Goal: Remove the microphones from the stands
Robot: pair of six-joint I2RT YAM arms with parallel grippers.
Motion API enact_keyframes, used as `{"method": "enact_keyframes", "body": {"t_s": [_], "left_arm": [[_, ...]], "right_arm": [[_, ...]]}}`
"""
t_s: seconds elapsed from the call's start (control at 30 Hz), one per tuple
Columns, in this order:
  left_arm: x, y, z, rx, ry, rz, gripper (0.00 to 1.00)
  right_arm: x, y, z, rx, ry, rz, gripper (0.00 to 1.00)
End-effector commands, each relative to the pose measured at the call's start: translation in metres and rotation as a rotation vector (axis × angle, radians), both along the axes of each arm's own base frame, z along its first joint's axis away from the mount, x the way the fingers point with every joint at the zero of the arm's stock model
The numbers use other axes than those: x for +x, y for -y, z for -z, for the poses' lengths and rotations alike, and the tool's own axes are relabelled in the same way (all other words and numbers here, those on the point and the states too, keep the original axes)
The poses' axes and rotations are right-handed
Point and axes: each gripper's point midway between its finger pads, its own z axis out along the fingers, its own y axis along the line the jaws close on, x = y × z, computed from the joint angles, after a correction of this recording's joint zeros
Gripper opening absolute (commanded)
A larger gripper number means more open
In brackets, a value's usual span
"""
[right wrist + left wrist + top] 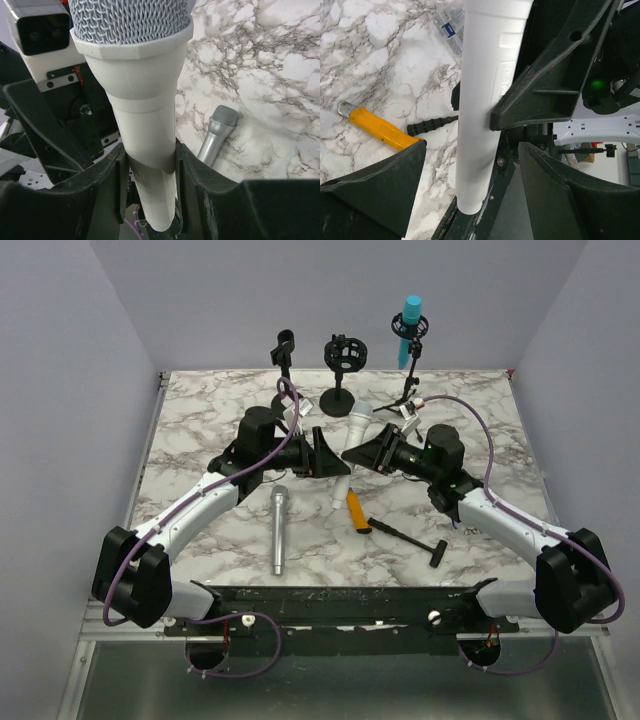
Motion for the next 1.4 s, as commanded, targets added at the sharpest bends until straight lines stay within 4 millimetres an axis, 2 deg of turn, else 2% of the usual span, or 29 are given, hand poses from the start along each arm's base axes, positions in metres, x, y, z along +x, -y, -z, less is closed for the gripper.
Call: {"method": "enact_keyframes", "body": {"t_s": [0.0,0.07,0.27,0.47,0.8,0.83,0.97,1.03,1.13,1.23,1.27,1.37], "left_arm": [[-0.006,-0.001,0.003,0.005,0.027,-0.060,0.75],[-0.006,-0.001,0.008,0.024,0.035,-0.069,0.72],[-0.005,0.010,0.009,0.033,0.031,-0.050,0.57],[-0.007,0.016,0.010,0.036,0.036,-0.044,0.39],[-0.001,0.030,0.011,0.062,0.050,0.005,0.01],[0.001,0.030,0.011,0.067,0.059,0.002,0.00],[0.003,0.026,0.017,0.109,0.066,-0.019,0.00],[0.002,0.021,0.019,0.133,0.070,-0.032,0.00],[0.002,0.010,0.024,0.183,0.099,-0.067,0.00],[0.000,-0.005,0.027,0.253,0.140,-0.095,0.00],[0.001,-0.011,0.028,0.278,0.152,-0.114,0.00],[0.001,-0.030,0.032,0.342,0.178,-0.161,0.00]], "right_arm": [[-0.009,-0.005,-0.009,0.082,0.011,-0.068,0.01],[-0.012,-0.006,-0.007,0.101,0.001,-0.087,0.01],[-0.020,-0.007,-0.002,0.127,-0.025,-0.114,0.01],[-0.023,-0.004,-0.003,0.127,-0.023,-0.099,0.01],[-0.029,0.005,0.000,0.094,-0.032,-0.061,0.01],[-0.028,0.004,-0.001,0.088,-0.028,-0.065,0.03],[-0.029,0.004,0.001,0.075,-0.038,-0.066,0.21],[-0.027,0.006,0.001,0.061,-0.031,-0.050,0.37],[-0.022,0.008,-0.002,0.038,-0.020,-0.025,0.68],[-0.018,0.012,-0.002,0.000,-0.017,0.000,0.94],[-0.017,0.014,-0.002,-0.004,-0.028,0.021,0.99],[-0.015,0.021,-0.002,-0.024,-0.028,0.069,1.00]]}}
